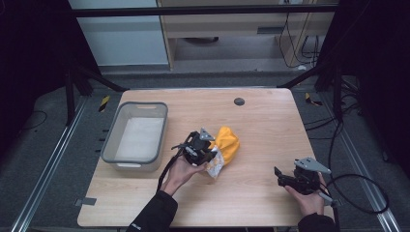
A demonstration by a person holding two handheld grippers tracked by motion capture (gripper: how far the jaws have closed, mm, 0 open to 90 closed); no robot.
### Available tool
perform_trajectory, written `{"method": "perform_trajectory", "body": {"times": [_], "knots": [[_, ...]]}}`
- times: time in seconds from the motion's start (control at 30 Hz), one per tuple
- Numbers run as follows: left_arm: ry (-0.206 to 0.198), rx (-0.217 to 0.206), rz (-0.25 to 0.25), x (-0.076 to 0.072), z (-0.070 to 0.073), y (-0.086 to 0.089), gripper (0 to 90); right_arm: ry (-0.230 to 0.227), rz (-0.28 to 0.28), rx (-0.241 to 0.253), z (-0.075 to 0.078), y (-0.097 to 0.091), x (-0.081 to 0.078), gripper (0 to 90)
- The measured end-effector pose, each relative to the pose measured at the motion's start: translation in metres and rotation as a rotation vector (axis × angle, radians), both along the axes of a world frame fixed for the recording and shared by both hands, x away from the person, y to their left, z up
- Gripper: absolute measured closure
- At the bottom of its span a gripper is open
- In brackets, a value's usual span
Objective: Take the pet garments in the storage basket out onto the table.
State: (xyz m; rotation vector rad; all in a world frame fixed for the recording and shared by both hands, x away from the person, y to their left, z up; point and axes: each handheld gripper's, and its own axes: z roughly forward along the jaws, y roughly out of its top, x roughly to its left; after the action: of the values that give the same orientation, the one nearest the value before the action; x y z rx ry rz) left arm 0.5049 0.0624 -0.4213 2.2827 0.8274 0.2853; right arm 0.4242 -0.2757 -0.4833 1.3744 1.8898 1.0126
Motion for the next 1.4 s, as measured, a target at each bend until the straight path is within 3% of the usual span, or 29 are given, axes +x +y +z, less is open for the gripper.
{"method": "perform_trajectory", "body": {"times": [0.63, 1.1, 1.3, 1.4], "knots": [[0.011, 0.011, -0.037, -0.002, -0.018, -0.013, 78.0, 0.004, 0.004, -0.008, -0.001, 0.001, 0.0, 15.9], [0.007, 0.003, -0.041, -0.007, -0.016, -0.009, 53.4, 0.005, 0.005, -0.016, -0.001, 0.001, 0.001, 15.7], [-0.025, -0.011, -0.046, -0.013, -0.012, -0.004, 40.9, 0.009, 0.004, -0.015, -0.001, 0.001, 0.001, 15.4], [-0.023, -0.018, -0.055, -0.014, -0.01, -0.001, 33.8, 0.009, 0.006, -0.017, -0.002, 0.001, 0.001, 15.3]]}}
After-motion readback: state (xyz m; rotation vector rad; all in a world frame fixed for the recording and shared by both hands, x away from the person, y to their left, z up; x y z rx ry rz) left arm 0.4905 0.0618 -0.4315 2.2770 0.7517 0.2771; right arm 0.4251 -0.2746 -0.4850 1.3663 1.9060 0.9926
